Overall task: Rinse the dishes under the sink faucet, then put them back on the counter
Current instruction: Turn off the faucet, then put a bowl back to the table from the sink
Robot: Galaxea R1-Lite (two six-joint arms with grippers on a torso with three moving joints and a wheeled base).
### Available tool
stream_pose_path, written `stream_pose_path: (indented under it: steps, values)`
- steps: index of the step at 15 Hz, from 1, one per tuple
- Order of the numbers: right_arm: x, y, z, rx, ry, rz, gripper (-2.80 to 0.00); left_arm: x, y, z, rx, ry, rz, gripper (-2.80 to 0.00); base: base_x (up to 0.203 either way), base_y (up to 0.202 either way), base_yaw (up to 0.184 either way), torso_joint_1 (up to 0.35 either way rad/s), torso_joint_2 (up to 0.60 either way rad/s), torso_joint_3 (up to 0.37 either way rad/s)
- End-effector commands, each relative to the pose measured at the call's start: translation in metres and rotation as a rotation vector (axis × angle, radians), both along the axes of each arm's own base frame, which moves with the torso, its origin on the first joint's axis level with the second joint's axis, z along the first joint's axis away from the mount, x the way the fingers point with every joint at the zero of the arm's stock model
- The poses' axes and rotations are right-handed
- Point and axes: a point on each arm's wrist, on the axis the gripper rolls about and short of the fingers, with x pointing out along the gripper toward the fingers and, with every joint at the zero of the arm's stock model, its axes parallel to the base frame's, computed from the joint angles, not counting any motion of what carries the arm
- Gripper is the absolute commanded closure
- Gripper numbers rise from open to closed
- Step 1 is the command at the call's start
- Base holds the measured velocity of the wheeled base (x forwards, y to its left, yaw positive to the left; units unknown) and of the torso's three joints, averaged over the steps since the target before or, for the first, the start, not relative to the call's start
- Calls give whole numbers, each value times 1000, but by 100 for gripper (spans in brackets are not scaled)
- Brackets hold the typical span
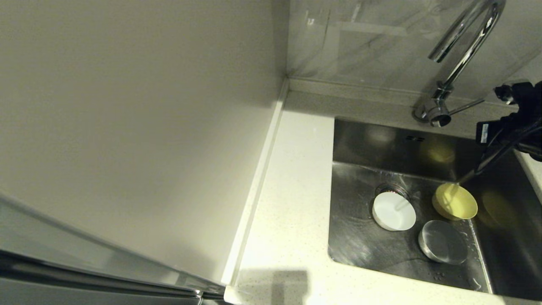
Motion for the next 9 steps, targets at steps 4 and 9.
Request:
stream_pose_path:
  steps: [4,9]
  values:
    - [-51,-13,-25,55,106,-66,0,0,0,0,-1,-4,2,0,0,0,0,0,0,0]
    - [-69,-16,-83,187,280,12,0,0,0,0,-1,-4,-1,0,0,0,0,0,0,0]
